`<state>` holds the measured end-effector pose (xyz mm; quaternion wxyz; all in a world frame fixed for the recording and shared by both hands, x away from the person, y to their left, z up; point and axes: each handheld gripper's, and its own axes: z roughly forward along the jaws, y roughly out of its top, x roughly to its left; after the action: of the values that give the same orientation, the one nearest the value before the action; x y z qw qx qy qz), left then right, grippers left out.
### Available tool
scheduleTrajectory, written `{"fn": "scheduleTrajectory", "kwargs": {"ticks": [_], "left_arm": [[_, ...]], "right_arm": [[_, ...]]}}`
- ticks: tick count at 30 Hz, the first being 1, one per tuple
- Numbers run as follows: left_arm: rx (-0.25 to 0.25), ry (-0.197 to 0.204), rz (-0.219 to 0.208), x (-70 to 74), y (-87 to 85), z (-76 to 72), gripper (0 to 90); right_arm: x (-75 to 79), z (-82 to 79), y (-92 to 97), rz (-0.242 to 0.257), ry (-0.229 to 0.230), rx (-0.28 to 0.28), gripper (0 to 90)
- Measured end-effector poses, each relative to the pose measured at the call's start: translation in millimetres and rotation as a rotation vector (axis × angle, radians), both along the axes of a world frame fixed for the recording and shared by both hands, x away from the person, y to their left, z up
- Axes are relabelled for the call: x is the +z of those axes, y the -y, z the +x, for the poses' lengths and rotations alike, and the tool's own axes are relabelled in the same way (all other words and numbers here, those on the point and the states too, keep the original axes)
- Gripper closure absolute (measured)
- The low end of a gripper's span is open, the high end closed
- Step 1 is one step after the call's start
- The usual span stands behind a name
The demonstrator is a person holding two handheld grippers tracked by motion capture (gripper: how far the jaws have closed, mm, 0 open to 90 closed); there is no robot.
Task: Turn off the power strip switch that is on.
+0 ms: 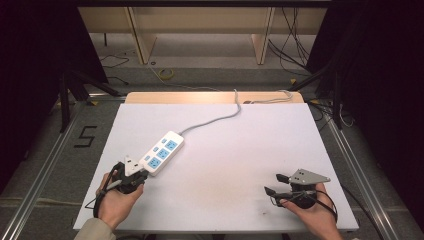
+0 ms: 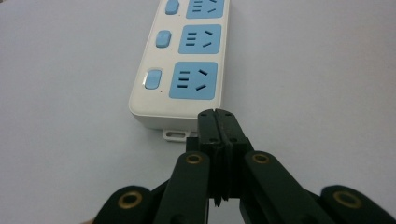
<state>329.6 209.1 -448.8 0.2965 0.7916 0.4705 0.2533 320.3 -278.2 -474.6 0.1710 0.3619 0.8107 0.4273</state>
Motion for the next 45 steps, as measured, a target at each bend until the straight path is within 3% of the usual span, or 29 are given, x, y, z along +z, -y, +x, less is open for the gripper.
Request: {"fn": "scheduleTrajectory", "kwargs": {"ticks": [45], "left_arm": [[0.066, -0.022, 0.026, 11.7, -1.8, 28.9, 89.7]], "right_arm": [[0.3, -0.4, 0.0, -0.001, 0.002, -0.002, 35.2]]}}
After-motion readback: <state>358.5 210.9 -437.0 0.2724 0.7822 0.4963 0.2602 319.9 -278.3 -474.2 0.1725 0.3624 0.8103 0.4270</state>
